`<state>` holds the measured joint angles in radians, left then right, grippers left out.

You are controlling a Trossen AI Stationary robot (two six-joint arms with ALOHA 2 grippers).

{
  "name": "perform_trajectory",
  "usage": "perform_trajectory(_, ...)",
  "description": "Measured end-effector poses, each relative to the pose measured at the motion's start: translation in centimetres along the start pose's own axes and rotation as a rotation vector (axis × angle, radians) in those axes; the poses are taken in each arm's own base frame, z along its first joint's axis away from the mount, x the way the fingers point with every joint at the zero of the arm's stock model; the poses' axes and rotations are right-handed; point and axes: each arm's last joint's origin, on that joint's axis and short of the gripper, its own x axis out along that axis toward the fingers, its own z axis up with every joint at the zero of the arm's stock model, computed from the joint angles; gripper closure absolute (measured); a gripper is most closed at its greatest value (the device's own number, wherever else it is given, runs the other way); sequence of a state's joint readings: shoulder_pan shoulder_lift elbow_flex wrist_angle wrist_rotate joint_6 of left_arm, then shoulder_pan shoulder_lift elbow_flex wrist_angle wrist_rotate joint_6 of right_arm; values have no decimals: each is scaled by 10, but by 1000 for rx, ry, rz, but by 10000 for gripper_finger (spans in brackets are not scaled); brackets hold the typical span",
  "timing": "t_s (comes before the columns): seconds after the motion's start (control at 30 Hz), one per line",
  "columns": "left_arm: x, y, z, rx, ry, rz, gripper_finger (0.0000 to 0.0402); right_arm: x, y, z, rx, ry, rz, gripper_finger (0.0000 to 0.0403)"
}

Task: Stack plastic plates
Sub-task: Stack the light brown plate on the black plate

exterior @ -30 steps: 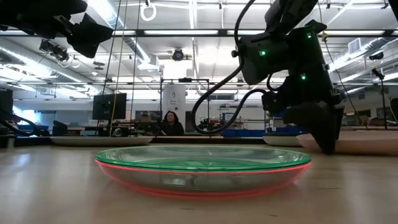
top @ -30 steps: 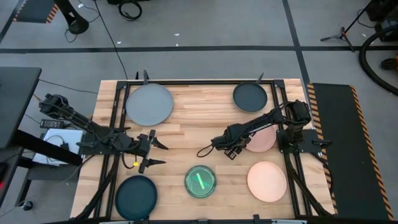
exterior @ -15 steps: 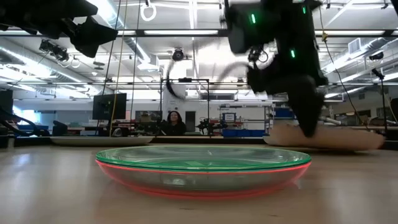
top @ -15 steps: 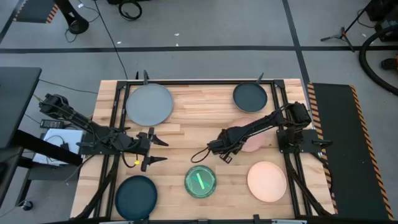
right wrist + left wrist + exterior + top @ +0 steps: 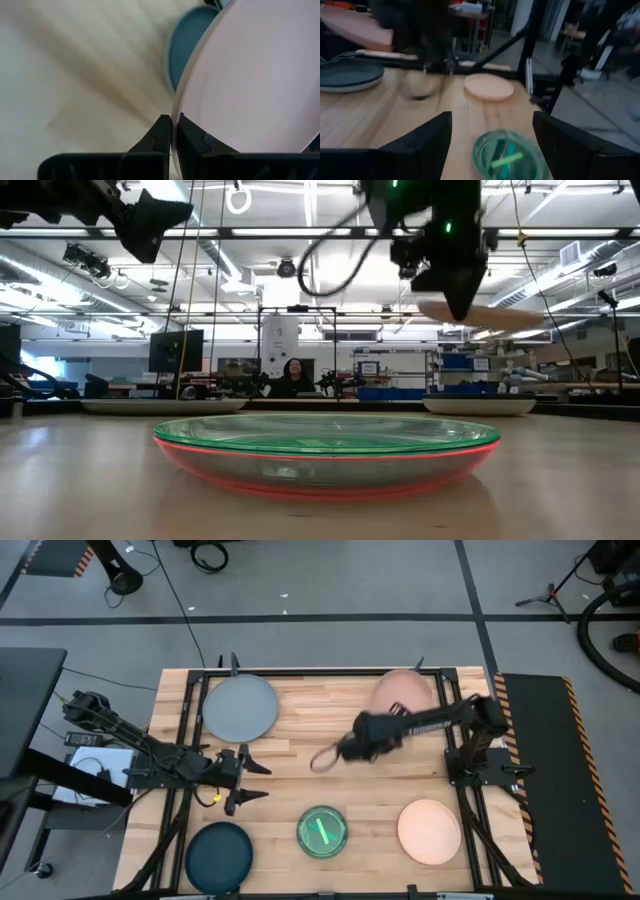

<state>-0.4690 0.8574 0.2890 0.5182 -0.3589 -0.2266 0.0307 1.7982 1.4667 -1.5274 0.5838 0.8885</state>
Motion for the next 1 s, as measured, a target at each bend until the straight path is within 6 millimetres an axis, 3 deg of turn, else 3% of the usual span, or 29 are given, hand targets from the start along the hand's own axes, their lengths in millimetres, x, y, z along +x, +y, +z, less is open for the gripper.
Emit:
perform_trajectory(0.17,-1,-4,5,-98,-38,-86,118,58,-31,17,127,90,49,383)
perform_trajectory(0.3,-3,-10,5,-97,-30,-147,118,87,-43,21,131,122,63,383)
perform_trajectory(0.67,-5,-17,12,-54,-114,-196,118,115,-46,34,-2,60,192,383)
perform_trajectory(1.0,-5,-16,12,-42,-116,-169,118,136,-54,27,-32,108,168,357)
